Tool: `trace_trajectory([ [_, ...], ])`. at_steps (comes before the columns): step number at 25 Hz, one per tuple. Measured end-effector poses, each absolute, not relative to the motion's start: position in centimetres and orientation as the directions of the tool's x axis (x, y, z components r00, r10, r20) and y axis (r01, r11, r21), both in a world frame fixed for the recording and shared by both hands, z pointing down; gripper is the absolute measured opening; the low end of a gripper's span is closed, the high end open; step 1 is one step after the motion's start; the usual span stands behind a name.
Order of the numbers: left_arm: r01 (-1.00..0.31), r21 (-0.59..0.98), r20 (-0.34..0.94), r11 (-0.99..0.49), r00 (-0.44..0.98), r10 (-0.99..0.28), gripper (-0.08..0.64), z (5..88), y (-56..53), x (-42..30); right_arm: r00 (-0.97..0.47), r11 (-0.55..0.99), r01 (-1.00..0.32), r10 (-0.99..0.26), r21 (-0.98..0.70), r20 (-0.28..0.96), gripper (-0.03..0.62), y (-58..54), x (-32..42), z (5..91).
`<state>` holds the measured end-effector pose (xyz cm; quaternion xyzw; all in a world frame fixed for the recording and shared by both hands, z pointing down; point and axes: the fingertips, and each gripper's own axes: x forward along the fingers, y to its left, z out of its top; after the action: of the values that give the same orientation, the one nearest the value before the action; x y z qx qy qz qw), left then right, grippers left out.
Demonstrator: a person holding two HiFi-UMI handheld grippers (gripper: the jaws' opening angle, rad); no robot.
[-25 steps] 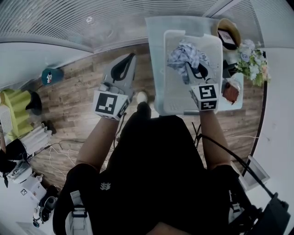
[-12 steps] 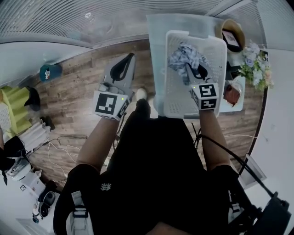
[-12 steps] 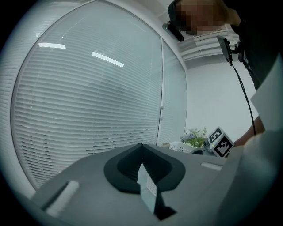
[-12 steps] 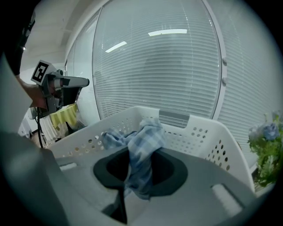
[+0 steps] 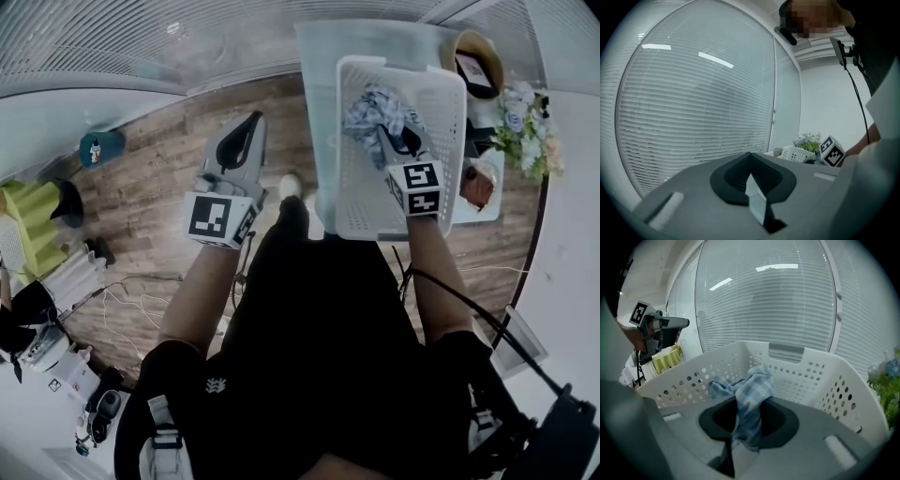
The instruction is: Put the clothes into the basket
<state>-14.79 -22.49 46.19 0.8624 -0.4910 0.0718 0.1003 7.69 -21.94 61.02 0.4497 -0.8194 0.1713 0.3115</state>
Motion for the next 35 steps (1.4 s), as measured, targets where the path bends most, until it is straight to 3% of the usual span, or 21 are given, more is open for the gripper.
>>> trace_trajectory([
  [13, -0.875, 0.094, 0.235, -0.475, 0.483, -0.844, 0.008, 46.9, -21.7, -15.4, -0.37, 0.526, -0.85, -0.569, -0.021, 0.735, 0.135, -21.4, 8.6, 64.5],
  [18, -0.873, 0.097, 0.232, -0.477, 0.486, -0.843, 0.008, 45.9, -21.1, -16.2, -0.348, 0.53, -0.848, -0.552, -0.003, 0.757, 0.187, -20.7, 7.7, 63.8],
  [35, -0.841, 0.051, 0.148, -0.538, 0.54, -0.829, 0.008, 42.1, -20.4, -13.5, -0.379, 0.55, -0.83, -0.679, 0.093, 0.628, 0.195, -20.0, 7.8, 57.1],
])
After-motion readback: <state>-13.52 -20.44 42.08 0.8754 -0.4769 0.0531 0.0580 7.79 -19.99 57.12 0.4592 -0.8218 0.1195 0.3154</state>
